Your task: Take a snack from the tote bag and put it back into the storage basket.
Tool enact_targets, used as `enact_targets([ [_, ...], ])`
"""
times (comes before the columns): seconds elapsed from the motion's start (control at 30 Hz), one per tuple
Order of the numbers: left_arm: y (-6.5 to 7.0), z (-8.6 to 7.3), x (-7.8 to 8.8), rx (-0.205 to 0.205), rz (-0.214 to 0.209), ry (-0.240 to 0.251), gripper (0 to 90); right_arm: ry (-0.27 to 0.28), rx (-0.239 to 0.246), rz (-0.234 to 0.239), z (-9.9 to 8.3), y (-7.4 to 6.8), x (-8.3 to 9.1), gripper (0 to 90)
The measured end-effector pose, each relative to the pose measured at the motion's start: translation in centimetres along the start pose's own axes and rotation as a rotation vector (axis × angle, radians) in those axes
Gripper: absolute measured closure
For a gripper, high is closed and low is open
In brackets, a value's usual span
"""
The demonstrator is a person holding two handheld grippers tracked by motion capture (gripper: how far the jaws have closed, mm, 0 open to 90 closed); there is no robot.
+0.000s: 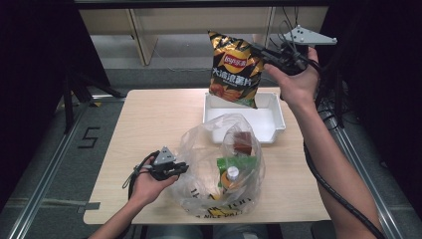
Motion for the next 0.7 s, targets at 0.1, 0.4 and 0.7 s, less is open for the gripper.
enact_targets([
  [0.1,0.1,0.0,0.0,0.022,0.013,0.008,80.3,-0.022,-0.014,-0.005,-0.5,0.4,-0.5,90.0],
  [0.4,0.0,-0.1,0.2,0.012,0.014,0.014,80.0,-0.06,-0.026,-0.022,-1.7,1.7,-1.8,90.0],
  [0.7,-0.1,-0.2,0.3,0.014,0.002,0.004,79.0,-0.102,-0.051,-0.049,-3.0,3.1,-2.9,90.0],
])
Point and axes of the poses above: each handheld gripper's, and its own axes: x roughly backward along the jaws, z roughly out of its top, y roughly to its right, the point moved 4 cm from there along -x, roughly forward along the jaws
